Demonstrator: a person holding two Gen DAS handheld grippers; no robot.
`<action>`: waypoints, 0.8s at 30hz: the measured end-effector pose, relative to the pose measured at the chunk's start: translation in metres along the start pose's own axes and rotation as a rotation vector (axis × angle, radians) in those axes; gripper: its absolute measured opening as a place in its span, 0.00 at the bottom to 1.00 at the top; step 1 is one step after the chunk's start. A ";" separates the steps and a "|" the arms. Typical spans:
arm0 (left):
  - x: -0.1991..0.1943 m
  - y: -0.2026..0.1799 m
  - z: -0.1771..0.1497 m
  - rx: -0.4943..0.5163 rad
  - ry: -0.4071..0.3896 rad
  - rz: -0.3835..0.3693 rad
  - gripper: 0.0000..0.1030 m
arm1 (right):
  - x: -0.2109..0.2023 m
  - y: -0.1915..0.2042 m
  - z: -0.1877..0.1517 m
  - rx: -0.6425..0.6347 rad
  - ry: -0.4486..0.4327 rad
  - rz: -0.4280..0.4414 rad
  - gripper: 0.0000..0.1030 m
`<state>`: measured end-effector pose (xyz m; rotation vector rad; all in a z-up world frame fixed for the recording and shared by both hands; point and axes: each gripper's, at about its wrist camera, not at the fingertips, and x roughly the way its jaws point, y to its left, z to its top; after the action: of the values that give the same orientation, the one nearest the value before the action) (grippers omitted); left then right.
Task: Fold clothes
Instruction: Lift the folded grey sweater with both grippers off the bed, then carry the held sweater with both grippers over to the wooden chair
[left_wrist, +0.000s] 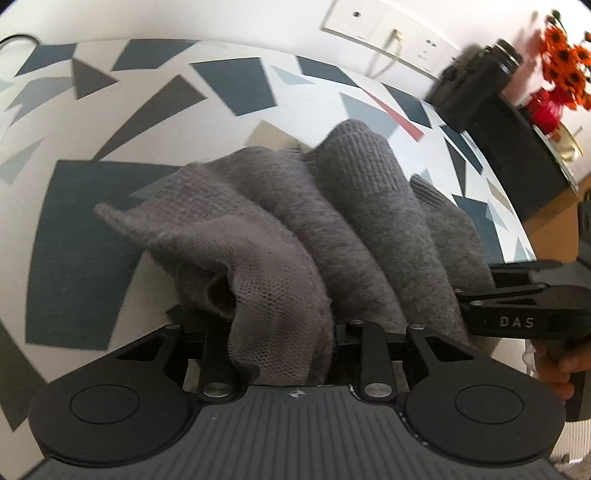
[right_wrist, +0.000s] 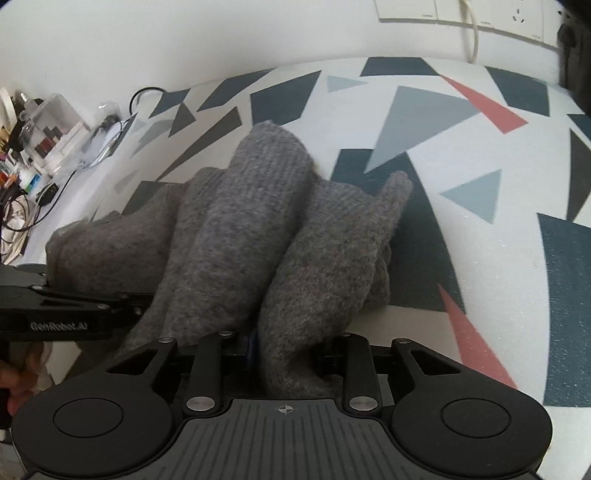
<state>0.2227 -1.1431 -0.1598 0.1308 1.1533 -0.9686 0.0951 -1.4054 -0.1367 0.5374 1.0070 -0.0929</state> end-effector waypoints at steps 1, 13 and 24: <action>0.000 0.002 0.000 -0.022 0.000 -0.019 0.24 | 0.000 0.000 0.001 0.018 0.012 0.015 0.22; -0.030 0.007 -0.010 0.057 0.018 -0.073 0.20 | -0.023 0.047 -0.015 0.021 -0.020 -0.008 0.21; -0.096 0.015 -0.012 0.093 -0.110 -0.092 0.20 | -0.062 0.103 -0.010 -0.009 -0.130 -0.013 0.21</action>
<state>0.2183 -1.0724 -0.0928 0.0987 1.0207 -1.0977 0.0859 -1.3220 -0.0504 0.5098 0.8839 -0.1331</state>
